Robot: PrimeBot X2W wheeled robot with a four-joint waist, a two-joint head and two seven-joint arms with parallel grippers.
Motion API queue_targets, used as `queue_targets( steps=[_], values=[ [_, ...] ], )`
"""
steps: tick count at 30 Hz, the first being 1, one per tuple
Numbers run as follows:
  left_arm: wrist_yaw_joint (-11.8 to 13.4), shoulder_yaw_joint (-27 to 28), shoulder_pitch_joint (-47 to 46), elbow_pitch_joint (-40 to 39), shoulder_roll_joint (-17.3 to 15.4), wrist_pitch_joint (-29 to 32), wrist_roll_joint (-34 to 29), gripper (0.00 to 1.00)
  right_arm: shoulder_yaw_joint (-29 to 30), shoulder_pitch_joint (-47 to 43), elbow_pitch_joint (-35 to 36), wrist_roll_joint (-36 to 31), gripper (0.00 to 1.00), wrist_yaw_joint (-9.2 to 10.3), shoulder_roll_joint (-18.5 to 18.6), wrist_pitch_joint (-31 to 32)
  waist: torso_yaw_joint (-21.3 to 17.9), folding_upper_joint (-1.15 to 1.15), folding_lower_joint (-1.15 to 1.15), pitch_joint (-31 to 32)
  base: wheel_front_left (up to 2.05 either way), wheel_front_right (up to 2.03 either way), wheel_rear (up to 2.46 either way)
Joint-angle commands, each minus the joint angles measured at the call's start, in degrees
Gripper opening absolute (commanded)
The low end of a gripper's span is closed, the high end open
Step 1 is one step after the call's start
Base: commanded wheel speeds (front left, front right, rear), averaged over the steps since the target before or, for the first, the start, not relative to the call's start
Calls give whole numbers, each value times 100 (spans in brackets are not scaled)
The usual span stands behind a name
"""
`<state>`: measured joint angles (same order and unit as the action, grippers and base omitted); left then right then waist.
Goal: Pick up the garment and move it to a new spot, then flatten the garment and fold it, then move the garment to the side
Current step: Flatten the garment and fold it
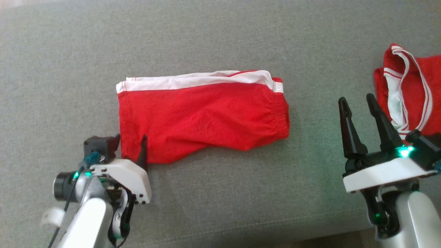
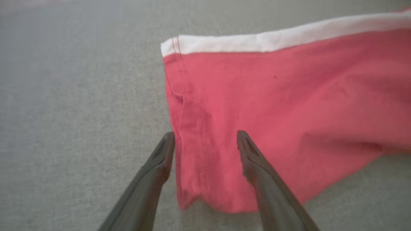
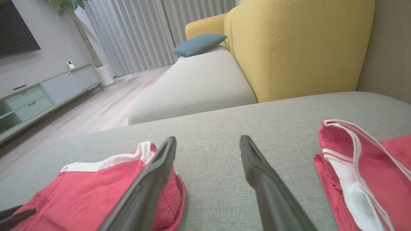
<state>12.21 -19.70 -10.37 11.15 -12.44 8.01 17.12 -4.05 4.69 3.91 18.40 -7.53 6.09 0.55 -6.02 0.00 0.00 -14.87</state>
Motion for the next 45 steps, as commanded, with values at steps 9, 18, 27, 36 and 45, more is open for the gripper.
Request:
queue_targets(
  steps=[9, 18, 27, 36, 45],
  values=[
    [236, 399, 29, -172, 35, -2040, -324, 100, -49, -121, 332, -196, 100, 4, 158, 177, 87, 0, 0, 245, 0, 0, 0],
    [383, 470, 405, -881, 9, -2282, -528, 100, -67, -296, 527, -292, 100, 4, 176, 379, 186, 0, 0, 440, 0, 0, 0],
    [531, 475, 693, -1337, -74, -2142, -573, 100, -94, -437, 623, -307, 100, 4, 148, 502, 226, 0, 0, 521, 0, 0, 0],
    [596, 432, 698, -1465, -95, -2057, -607, 100, -73, -439, 662, -319, 100, 4, 160, 537, 255, 0, 0, 453, 0, 0, 0],
    [546, 299, 381, -1517, -58, -2058, -664, 100, -576, -2, 315, -276, 100, 4, 301, 1030, 540, 0, 0, 77, 0, 0, 0]
  ],
)
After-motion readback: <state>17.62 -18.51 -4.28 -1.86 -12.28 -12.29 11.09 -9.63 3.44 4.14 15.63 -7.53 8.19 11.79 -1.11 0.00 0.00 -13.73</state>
